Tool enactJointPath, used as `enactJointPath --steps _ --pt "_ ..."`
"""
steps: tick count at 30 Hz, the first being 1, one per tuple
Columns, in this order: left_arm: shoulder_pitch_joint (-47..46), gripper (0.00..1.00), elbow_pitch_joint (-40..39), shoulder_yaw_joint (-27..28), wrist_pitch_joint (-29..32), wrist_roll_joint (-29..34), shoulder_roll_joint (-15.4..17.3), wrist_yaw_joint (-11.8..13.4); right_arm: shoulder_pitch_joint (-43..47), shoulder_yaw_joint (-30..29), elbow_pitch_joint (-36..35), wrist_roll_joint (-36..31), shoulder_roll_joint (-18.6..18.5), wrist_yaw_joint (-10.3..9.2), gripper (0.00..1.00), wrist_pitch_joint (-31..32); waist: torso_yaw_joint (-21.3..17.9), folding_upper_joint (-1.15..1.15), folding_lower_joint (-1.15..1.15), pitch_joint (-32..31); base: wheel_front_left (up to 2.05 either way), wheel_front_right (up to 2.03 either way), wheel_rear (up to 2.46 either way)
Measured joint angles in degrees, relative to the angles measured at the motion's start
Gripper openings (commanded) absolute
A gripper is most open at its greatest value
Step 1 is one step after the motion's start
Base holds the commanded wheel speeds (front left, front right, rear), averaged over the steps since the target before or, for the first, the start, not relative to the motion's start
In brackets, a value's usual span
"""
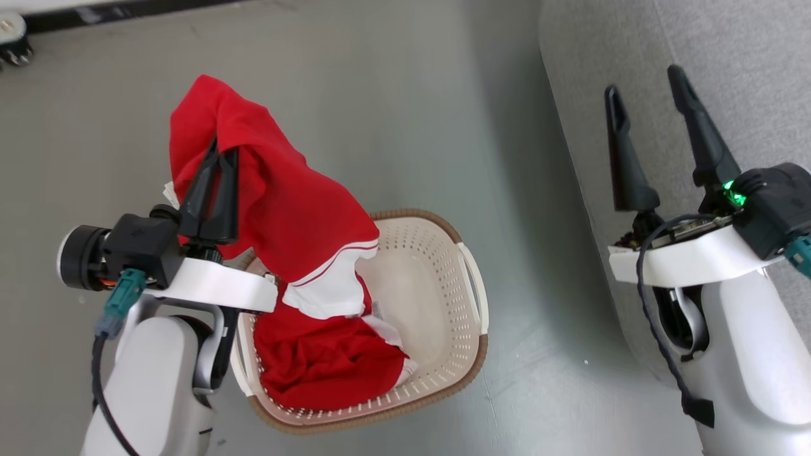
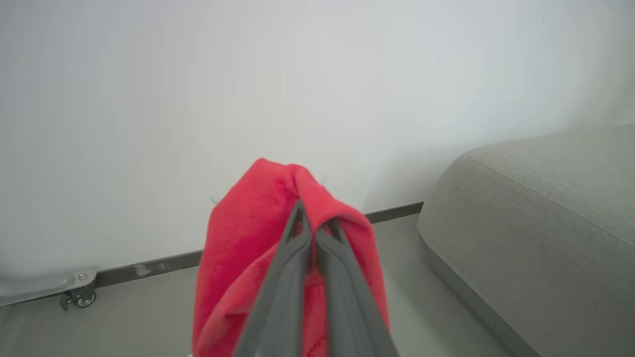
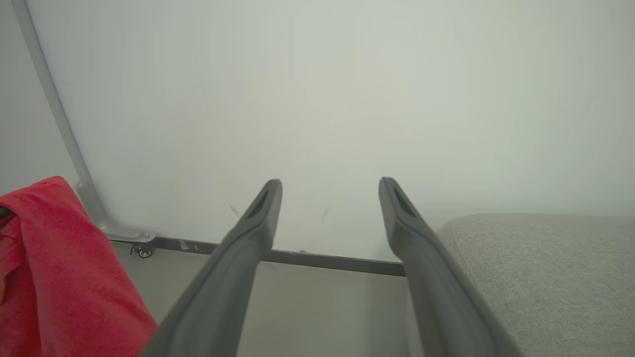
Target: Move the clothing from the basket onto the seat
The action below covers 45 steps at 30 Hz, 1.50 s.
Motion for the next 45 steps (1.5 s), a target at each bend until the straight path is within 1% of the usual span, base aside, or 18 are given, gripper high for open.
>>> enactJointPath --steps 5,11,14,19,21,26,31,38,45 --pt "0.1 0.00 -2.0 0.9 -0.1 0.0 1.0 -1.0 1.4 1.9 0.8 -0.2 -1.1 0.00 1.00 0.0 0.8 0.00 0.00 -3.2 0.00 0.00 0.00" --pt "0.4 0.00 -3.5 1.8 -0.4 0.0 1.6 -1.5 3.1 4.3 2.1 -0.2 -2.0 0.00 1.00 0.0 1.7 0.00 0.00 -7.2 0.00 0.00 0.00" --pt "1.2 0.00 -4.0 1.9 -0.4 0.0 1.7 -1.5 3.7 6.0 2.5 -0.1 -2.5 0.00 1.00 0.0 2.1 0.00 0.00 -9.2 0.00 0.00 0.00" --pt "1.5 0.00 -3.9 1.8 -0.4 0.0 1.9 -2.5 5.0 10.2 3.6 0.2 -3.5 0.00 1.00 0.0 2.7 0.00 0.00 -12.4 0.00 0.00 0.00" --pt "1.5 0.00 -3.9 1.7 -0.4 0.0 2.0 -2.6 5.5 12.3 4.1 0.2 -3.6 0.00 1.00 0.0 3.0 0.00 0.00 -13.7 0.00 0.00 0.00" --pt "1.6 0.00 -3.8 0.4 -0.4 0.0 1.5 -3.6 6.8 16.8 5.4 1.0 -4.4 0.01 1.00 0.0 3.6 0.00 0.00 -16.7 0.00 0.00 0.00" --pt "2.7 0.00 -3.1 -0.7 -0.4 0.0 1.1 -4.5 7.9 19.7 5.8 2.0 -4.8 0.00 1.00 0.0 4.2 0.00 -0.01 -19.5 0.00 0.00 0.00" --pt "3.5 0.00 -3.0 -1.1 -0.3 0.0 1.3 -4.6 9.6 22.7 6.4 3.4 -5.3 0.01 1.00 0.5 5.2 0.00 0.00 -22.8 0.00 0.00 0.00" --pt "3.5 0.00 -3.1 -2.3 1.7 0.0 1.5 -5.5 9.9 27.7 7.5 3.7 -5.3 0.01 1.00 1.5 6.2 0.00 -0.01 -25.5 0.00 0.00 0.00"
